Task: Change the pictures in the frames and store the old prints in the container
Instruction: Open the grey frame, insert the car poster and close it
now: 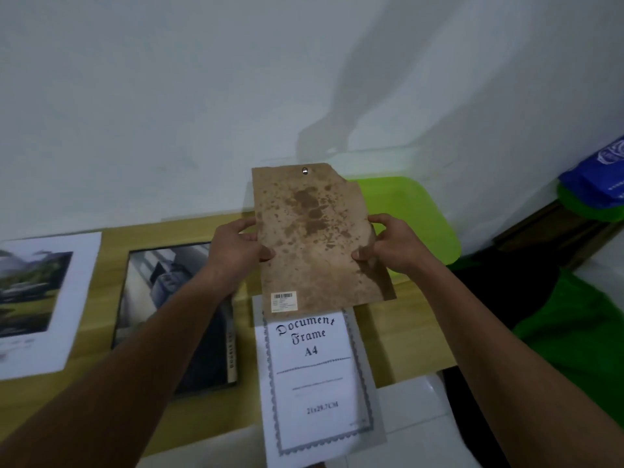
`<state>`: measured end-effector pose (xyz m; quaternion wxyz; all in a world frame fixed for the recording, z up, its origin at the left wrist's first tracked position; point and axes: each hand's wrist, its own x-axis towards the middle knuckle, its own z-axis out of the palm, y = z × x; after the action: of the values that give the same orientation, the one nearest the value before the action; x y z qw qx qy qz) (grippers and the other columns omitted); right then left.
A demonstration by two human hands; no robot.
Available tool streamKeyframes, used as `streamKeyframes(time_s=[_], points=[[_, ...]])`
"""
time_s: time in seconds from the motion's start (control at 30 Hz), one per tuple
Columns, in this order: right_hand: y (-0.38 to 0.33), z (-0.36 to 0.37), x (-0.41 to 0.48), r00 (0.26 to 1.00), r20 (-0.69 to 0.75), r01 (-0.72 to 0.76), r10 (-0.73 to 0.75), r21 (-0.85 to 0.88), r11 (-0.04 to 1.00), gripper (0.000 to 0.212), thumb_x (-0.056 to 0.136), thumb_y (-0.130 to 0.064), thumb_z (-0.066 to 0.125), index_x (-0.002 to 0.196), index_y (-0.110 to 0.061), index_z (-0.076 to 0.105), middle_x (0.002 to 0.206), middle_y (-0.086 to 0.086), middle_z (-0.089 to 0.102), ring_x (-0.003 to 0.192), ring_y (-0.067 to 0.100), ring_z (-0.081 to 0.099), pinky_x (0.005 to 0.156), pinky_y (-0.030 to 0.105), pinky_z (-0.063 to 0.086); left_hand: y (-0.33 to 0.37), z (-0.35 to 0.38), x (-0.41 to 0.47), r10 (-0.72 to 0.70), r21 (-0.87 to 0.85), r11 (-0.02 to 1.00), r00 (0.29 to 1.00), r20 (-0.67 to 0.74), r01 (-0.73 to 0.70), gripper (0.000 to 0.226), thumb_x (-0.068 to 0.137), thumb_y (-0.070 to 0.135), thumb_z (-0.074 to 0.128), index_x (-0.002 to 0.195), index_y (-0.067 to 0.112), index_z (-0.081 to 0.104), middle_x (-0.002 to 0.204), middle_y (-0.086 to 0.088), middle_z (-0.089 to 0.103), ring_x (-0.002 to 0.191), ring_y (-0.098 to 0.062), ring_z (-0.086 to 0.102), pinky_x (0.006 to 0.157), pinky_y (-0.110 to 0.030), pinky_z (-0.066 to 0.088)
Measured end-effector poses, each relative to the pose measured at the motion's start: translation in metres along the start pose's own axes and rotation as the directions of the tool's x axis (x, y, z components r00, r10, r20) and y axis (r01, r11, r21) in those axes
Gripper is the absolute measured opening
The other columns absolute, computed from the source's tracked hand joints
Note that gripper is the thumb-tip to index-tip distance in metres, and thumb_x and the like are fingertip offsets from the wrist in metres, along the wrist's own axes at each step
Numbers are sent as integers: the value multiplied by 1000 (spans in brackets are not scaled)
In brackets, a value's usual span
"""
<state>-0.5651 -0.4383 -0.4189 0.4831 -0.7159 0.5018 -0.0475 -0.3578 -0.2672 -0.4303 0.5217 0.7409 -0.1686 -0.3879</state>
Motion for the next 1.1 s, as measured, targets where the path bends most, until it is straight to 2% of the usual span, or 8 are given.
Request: streamKeyframes(time_s=[0.13,0.37,0.47,0.6,0.67,0.83,1.0,1.1], points=[[-27,62,-26,996,72,59,-61,25,998,103,66,-3,89,150,-18,33,118,8,67,102,27,67,90,45,55,-21,-73,-23,-1,14,1000,1000,-9,1,69,72,-12,72,134,11,52,94,0,71,85,-14,69,67,-28,57],[-46,187,-51,988,147,42,-53,73,996,106,61,-5,92,149,-23,35,130,1,60,114,25,60,100,46,50,-65,-182,-50,-16,157,987,1000,-11,18,77,75,-10,72,143,13,43,90,8,64,77,-5,61,52,-15,53],[-39,237,-47,987,147,55,-65,68,996,107,50,-16,93,142,-31,39,125,4,64,111,27,63,95,49,53,-90,-212,-50,-53,208,976,998,-39,60,88,74,-9,74,148,14,33,94,4,60,84,-13,62,67,-24,55],[-1,288,-22,987,157,19,-30,69,997,129,30,-48,90,143,-49,26,134,6,55,118,29,59,97,50,52,-123,-233,-41,-83,305,947,994,-67,100,94,71,-5,77,149,19,31,97,2,59,106,-29,60,92,-46,52],[5,300,-20,987,158,23,-28,32,999,131,34,-48,90,147,-45,22,136,6,53,123,29,55,100,50,50,-137,-234,-35,-80,345,933,994,-80,103,92,71,-3,77,149,19,33,101,-1,59,107,-31,60,93,-46,52],[-6,307,-36,991,126,52,-42,-78,996,114,66,-18,90,156,-21,19,147,6,46,132,27,47,107,46,45,-160,-229,-26,-14,433,900,997,-74,44,79,74,-3,73,143,14,41,98,0,56,97,-24,57,79,-31,47],[-3,305,-33,991,133,61,-33,-215,975,115,67,-26,90,155,-22,18,142,13,47,128,33,48,104,45,46,-167,-227,-25,3,459,888,997,-79,34,79,72,-2,76,142,12,43,116,-9,58,114,-29,56,79,-29,44],[-3,303,-31,986,161,78,-34,-274,958,112,67,-28,91,154,-23,21,140,15,42,127,35,46,104,45,45,-170,-229,-26,24,505,863,996,-86,23,87,64,0,80,143,9,43,124,-18,58,115,-33,57,83,-35,49]])
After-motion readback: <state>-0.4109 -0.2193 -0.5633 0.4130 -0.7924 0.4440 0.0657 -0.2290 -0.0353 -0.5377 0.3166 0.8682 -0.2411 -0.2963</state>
